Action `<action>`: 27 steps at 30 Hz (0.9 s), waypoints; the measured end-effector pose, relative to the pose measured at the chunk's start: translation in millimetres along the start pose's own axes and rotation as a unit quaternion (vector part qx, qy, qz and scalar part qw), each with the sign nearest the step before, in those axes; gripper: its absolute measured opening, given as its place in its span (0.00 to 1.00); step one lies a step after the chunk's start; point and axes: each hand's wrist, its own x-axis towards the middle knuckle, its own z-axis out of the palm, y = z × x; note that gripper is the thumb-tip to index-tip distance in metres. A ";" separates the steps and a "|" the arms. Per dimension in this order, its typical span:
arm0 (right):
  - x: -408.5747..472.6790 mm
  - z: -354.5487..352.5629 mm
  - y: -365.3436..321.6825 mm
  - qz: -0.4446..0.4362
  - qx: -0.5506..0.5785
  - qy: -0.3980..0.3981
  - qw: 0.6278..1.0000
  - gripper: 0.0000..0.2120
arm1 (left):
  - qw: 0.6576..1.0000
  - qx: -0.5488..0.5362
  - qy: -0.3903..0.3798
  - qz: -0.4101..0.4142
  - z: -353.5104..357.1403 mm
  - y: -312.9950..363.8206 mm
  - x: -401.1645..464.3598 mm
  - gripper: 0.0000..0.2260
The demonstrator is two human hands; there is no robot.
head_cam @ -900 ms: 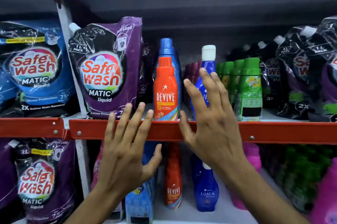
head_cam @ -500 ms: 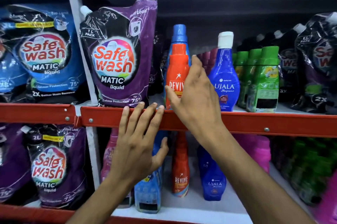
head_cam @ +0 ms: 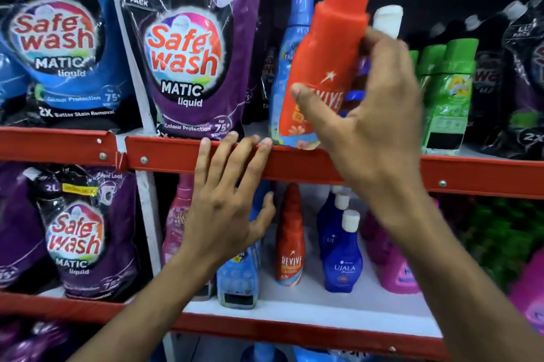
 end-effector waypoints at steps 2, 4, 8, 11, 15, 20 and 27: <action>-14.3 -21.9 -1.3 0.002 0.047 -0.040 0.998 0.30 | 1.000 -0.008 0.003 0.000 0.4 -0.3 -1.1 0.34; -35.9 -38.6 1.5 0.027 0.100 -0.105 0.989 0.30 | 1.000 -0.014 0.003 -0.004 0.3 -0.5 -0.6 0.36; -88.0 -43.9 21.0 0.106 0.148 -0.191 0.965 0.30 | 1.000 -0.020 0.003 -0.019 0.1 1.7 0.4 0.36; -127.0 -32.1 44.5 0.147 0.113 -0.229 0.956 0.30 | 0.999 -0.031 0.006 -0.030 0.1 4.3 1.1 0.34; -170.1 -0.7 82.6 0.195 0.044 -0.261 0.944 0.31 | 0.997 -0.062 0.011 -0.041 -2.1 6.0 2.2 0.33; -204.9 37.7 119.5 0.227 -0.010 -0.280 0.933 0.32 | 0.995 -0.082 0.007 -0.047 -6.1 7.1 2.9 0.31; -220.4 58.1 132.0 0.261 -0.016 -0.300 0.918 0.32 | 0.994 -0.093 -0.002 -0.052 -9.1 8.4 3.3 0.32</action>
